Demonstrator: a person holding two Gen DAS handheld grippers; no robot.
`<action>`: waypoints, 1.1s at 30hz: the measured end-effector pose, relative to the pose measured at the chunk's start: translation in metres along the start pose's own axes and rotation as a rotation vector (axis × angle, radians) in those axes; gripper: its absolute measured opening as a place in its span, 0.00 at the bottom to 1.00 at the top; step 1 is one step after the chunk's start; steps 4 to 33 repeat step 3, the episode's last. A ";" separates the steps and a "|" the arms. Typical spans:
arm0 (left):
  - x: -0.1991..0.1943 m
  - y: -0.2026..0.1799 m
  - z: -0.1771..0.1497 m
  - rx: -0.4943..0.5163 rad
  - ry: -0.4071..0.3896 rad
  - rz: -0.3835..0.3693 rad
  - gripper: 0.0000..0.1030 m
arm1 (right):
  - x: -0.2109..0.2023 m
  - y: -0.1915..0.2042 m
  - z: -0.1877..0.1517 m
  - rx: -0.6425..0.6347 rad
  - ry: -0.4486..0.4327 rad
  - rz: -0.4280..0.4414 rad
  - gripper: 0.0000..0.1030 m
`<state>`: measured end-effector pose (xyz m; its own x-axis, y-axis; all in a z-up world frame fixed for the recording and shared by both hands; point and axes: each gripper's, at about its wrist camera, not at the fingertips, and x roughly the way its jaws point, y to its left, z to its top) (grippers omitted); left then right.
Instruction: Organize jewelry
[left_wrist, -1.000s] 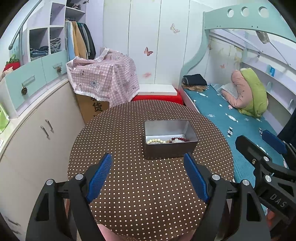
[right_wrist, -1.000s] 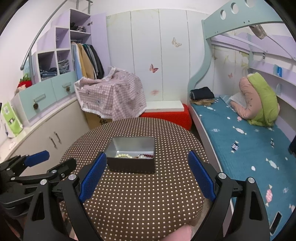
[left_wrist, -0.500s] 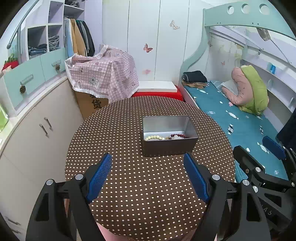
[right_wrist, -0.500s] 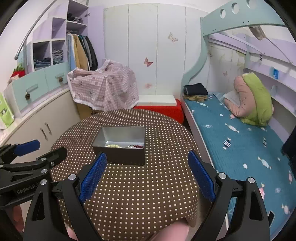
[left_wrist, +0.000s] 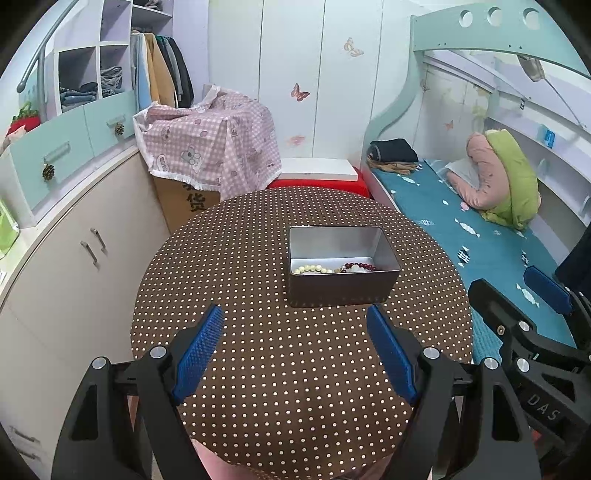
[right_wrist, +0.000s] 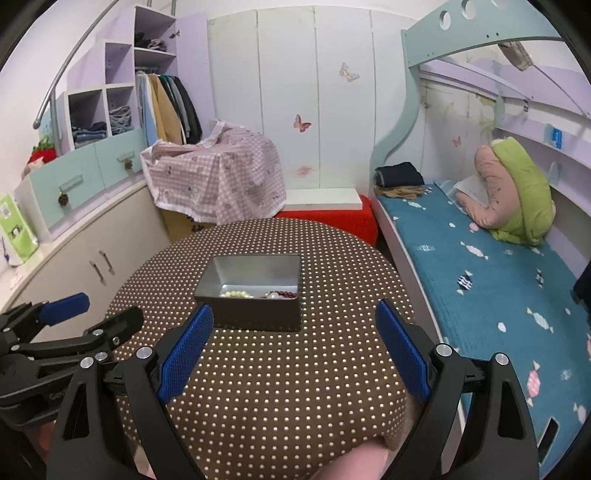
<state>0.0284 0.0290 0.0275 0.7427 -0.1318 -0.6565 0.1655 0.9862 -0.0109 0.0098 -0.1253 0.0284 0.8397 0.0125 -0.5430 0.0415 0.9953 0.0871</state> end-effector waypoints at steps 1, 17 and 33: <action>0.000 0.000 0.000 -0.001 0.001 0.000 0.75 | 0.000 0.000 0.000 -0.002 0.000 0.000 0.84; 0.000 0.000 -0.001 -0.004 0.003 0.002 0.75 | 0.001 0.002 0.000 -0.005 0.000 0.000 0.84; 0.000 0.000 -0.001 -0.004 0.003 0.002 0.75 | 0.001 0.002 0.000 -0.005 0.000 0.000 0.84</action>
